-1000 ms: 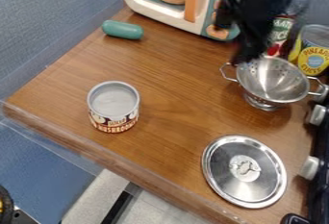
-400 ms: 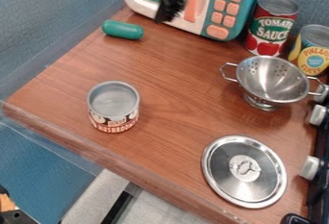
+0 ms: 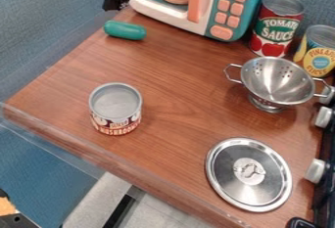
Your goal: Move the blue object from the left of the table and put it in between the tin and the lid
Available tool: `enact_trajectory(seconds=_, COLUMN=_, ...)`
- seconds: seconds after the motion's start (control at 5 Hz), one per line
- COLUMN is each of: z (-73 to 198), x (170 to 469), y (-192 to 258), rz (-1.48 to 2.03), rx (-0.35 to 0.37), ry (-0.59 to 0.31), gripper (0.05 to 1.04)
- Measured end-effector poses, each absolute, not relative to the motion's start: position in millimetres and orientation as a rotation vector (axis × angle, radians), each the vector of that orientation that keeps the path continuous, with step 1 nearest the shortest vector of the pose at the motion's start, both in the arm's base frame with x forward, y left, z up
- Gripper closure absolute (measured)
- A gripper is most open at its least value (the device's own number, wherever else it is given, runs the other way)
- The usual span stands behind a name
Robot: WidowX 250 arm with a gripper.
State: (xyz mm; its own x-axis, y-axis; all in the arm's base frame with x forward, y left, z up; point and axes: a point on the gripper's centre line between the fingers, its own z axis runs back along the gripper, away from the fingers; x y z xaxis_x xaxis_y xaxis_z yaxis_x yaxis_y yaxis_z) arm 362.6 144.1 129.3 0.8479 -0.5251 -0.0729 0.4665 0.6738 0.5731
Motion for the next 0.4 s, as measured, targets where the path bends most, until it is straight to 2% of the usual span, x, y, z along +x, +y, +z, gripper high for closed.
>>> enact_trajectory(seconds=0.2, z=121.1, x=363.0, y=155.0, rz=-0.56, rx=0.642, ry=-0.078, gripper=0.083)
enact_trajectory(seconds=0.4, z=103.7, x=358.4, y=162.0, rz=-0.581, rx=0.592, ry=-0.034, gripper=0.083)
